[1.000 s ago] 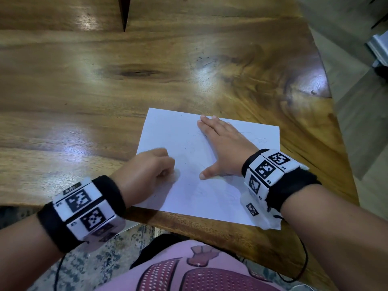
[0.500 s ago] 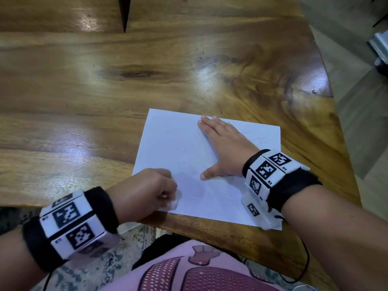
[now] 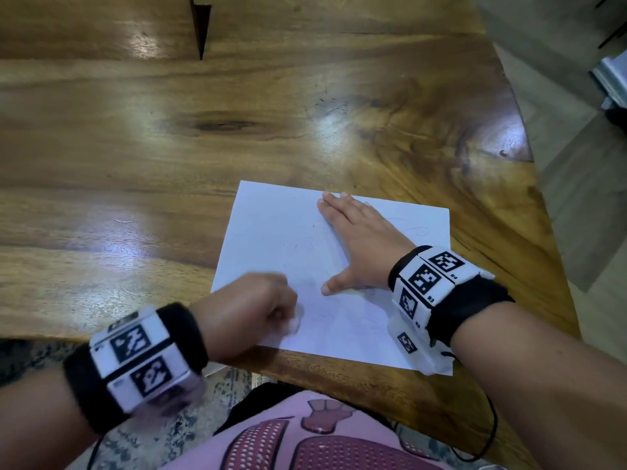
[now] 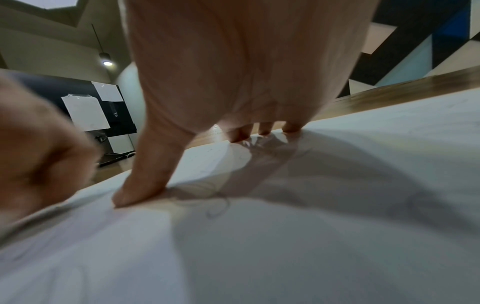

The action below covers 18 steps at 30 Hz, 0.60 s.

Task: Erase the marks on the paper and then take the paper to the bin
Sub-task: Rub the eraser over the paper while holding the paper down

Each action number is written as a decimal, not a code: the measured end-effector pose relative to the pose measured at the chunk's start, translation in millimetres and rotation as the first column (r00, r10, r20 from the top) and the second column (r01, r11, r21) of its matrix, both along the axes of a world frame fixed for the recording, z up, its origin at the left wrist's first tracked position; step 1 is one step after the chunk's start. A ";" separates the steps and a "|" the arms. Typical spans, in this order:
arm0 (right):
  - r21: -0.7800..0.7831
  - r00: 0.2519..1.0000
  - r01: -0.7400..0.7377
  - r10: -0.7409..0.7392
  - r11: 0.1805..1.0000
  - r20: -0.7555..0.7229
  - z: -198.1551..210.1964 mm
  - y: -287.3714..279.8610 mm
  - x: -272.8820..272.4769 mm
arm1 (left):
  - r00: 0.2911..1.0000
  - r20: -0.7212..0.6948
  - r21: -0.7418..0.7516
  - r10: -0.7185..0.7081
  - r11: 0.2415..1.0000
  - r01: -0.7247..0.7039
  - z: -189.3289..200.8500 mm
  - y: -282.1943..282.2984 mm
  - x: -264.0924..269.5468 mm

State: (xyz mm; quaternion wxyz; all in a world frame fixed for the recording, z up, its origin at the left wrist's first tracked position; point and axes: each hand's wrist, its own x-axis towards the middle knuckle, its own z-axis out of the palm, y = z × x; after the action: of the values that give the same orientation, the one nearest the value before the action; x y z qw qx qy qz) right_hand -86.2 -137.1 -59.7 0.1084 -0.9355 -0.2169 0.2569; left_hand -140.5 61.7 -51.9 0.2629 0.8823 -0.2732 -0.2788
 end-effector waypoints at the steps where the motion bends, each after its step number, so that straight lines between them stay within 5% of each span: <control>1: 0.000 1.000 -0.002 0.002 1.000 0.005 -0.7 -0.1 0.0 | 0.996 0.075 -0.006 0.049 0.999 -0.049 0.5 -4.7 12.8; 4: -0.001 1.000 -0.004 0.004 1.000 0.006 -0.3 0.6 -0.6 | 0.978 0.181 0.030 0.106 0.993 -0.113 -3.0 -16.5 36.5; 11: 0.001 1.000 -0.002 0.002 1.000 -0.001 -1.2 -0.1 0.1 | 0.991 -0.080 0.028 -0.103 0.994 0.106 -0.6 -2.1 -9.4; 16: -0.005 1.000 -0.009 0.009 1.000 -0.002 -0.9 0.3 0.3 | 0.954 0.211 0.046 0.213 0.973 -0.227 -4.1 -15.6 46.8; 18: -0.003 1.000 -0.008 0.008 1.000 -0.003 -0.6 0.1 0.5 | 0.972 0.170 0.031 0.161 0.985 -0.168 -3.6 -12.7 37.8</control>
State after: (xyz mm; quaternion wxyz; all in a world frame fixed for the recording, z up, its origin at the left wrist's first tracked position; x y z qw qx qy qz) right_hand -85.7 -137.0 -60.3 0.1062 -0.9345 -0.2200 0.2590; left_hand -102.7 49.0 -55.5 0.2411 0.9279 -0.2139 -0.1872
